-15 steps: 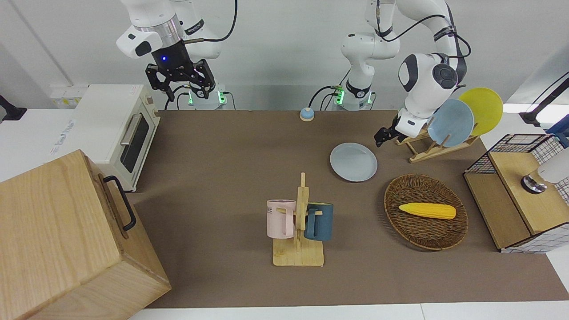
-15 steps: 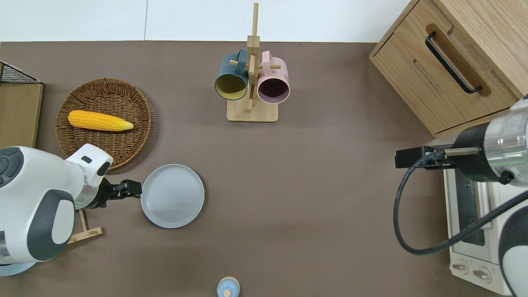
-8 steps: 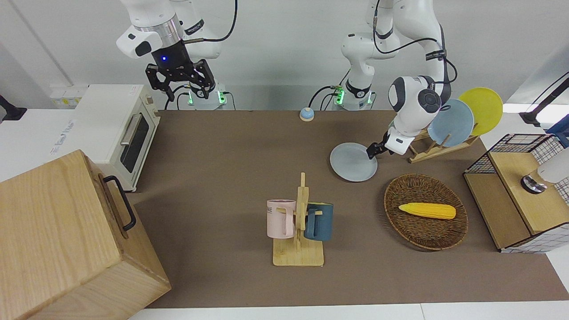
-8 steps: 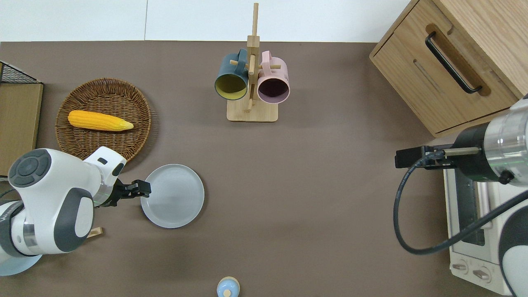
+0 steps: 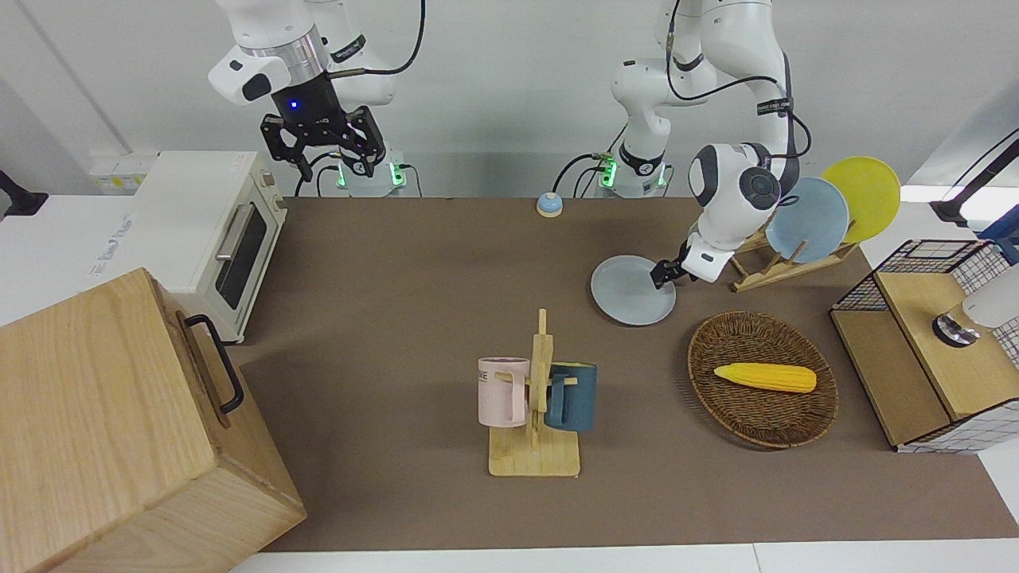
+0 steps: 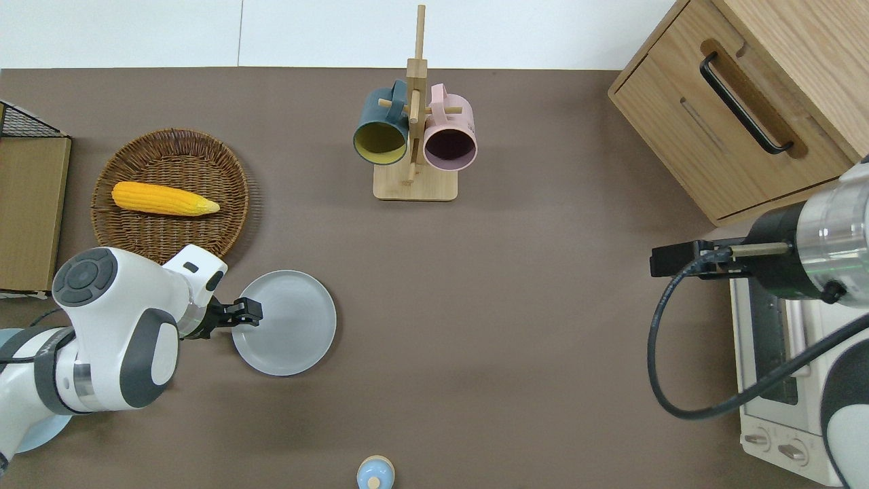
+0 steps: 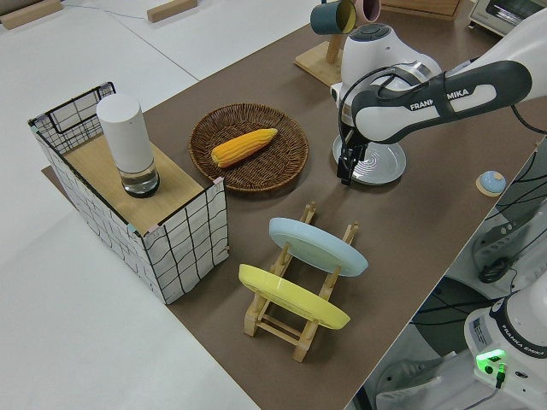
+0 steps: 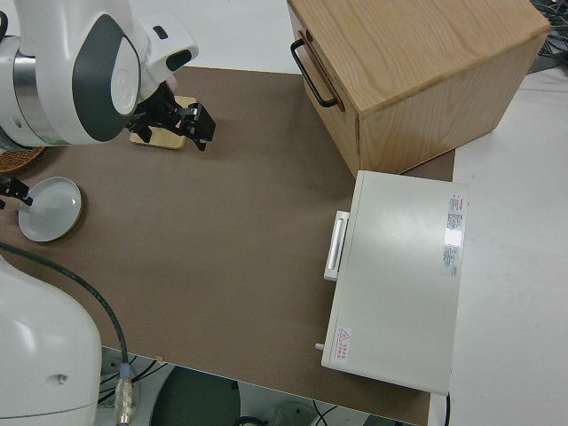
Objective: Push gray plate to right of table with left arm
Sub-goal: 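Lower the left gripper against the gray plate's rim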
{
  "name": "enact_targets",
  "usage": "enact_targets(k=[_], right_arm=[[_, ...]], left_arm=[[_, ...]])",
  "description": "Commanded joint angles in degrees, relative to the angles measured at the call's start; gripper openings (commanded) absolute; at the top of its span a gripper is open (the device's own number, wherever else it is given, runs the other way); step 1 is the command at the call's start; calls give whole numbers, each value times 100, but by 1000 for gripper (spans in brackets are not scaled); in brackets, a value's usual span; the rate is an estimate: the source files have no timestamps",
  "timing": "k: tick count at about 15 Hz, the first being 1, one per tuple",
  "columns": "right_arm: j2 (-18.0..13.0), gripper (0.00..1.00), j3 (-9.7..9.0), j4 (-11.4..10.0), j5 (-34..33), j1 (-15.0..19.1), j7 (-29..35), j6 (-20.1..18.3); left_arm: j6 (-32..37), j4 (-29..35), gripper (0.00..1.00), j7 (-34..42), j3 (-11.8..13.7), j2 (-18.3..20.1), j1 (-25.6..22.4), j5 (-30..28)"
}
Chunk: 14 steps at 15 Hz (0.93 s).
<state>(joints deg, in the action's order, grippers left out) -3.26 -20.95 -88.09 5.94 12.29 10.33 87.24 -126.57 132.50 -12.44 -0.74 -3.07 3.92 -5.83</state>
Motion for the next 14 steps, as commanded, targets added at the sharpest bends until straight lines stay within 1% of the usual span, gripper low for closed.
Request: enact_targets(k=[1,2,3,5,7,9,11,12,14], right_arm=[[36,996,-23,81,92,37,12,-31],[36,996,-23,81,92,37,12,-31],[36,996,-23,81,92,37,12,-31],[36,996,-23,81,92,37,12,-31],[36,996,-23,81,92,37,12,-31],[36,996,-23,81,92,37,12,-31],[36,996,-23,81,92,37,12,-31],[36,996,-23,81,92,37,12,-31],[36,996,-23,81,92,37,12,-31]], left_arm=[[-263,197,805,196,30,9,74,-155],[-263,223,728,320,30,9,65,-155],[-263,232,676,373,30,9,65,-155],[-263,259,644,400,30,9,56,-155],[-263,259,571,479,30,9,56,-155],[-263,259,454,488,30,9,48,-155],[-263,259,306,549,30,9,39,-155],[-263,259,251,619,30,9,39,-155],[-263,259,196,724,30,9,30,-155]])
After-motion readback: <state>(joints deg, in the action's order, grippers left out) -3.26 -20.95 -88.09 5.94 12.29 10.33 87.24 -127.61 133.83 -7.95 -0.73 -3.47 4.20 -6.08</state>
